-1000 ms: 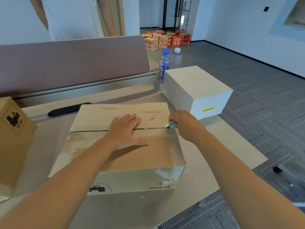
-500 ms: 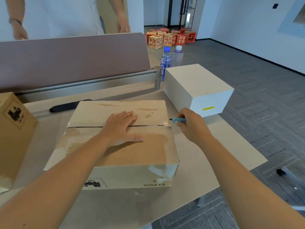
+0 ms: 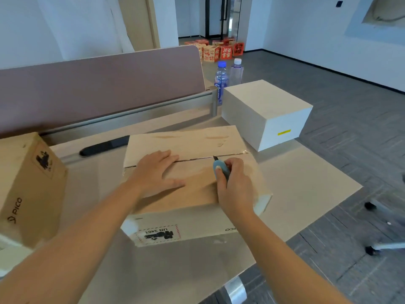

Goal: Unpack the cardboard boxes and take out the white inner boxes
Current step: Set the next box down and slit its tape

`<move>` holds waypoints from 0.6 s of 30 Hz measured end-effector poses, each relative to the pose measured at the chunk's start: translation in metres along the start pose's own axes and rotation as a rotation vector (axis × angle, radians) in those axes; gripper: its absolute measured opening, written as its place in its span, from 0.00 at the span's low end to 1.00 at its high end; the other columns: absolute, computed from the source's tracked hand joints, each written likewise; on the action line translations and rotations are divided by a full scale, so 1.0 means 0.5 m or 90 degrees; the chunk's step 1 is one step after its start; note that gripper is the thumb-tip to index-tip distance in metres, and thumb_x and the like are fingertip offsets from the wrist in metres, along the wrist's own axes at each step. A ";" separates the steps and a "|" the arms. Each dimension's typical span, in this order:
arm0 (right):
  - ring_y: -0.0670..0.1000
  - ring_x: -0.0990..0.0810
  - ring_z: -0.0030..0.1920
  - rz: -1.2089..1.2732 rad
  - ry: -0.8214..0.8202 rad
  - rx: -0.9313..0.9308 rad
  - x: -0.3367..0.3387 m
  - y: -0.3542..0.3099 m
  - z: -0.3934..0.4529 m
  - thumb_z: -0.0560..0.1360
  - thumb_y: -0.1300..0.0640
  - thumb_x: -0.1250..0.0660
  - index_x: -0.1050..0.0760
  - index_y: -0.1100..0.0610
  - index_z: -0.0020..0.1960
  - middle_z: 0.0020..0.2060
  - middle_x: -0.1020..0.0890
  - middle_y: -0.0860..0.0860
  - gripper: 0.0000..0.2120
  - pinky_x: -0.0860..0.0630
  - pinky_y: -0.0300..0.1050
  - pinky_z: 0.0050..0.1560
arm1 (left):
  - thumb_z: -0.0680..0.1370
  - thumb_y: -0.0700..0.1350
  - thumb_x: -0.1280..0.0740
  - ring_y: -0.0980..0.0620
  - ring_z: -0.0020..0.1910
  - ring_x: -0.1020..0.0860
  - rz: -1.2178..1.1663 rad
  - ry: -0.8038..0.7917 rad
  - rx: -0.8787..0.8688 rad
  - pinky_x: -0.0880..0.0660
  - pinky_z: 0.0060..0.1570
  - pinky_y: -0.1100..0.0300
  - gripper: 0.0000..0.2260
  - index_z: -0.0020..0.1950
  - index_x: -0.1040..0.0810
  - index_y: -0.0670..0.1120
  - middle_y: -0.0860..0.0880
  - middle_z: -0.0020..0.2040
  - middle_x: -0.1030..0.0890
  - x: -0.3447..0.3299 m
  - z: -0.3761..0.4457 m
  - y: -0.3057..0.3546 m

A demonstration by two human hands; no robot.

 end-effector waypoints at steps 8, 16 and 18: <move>0.54 0.28 0.38 -0.037 0.083 0.078 -0.027 -0.017 0.006 0.70 0.47 0.48 0.30 0.61 0.56 0.41 0.23 0.52 0.23 0.39 0.43 0.38 | 0.68 0.75 0.56 0.48 0.76 0.52 0.032 0.016 0.031 0.54 0.74 0.51 0.43 0.77 0.53 0.52 0.49 0.78 0.53 -0.020 -0.006 -0.006; 0.57 0.23 0.45 -0.033 -0.056 0.156 -0.068 -0.013 0.144 0.78 0.55 0.42 0.32 0.61 0.57 0.46 0.22 0.54 0.11 0.33 0.45 0.42 | 0.75 0.68 0.50 0.45 0.76 0.53 -0.029 0.066 0.279 0.55 0.73 0.46 0.35 0.77 0.52 0.50 0.47 0.78 0.53 -0.030 -0.014 0.000; 0.56 0.24 0.44 -0.049 -0.089 0.194 -0.078 -0.011 0.190 0.79 0.55 0.42 0.32 0.60 0.56 0.46 0.22 0.55 0.10 0.33 0.45 0.43 | 0.75 0.68 0.51 0.43 0.76 0.54 -0.050 0.074 0.348 0.55 0.73 0.45 0.35 0.76 0.51 0.50 0.46 0.78 0.53 -0.031 -0.003 0.016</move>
Point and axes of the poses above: each hand's wrist, its own z-axis towards the middle knuckle, its own x-axis out of the back of the hand, y = z × x, the point moved 4 cm from there along z, towards the middle knuckle
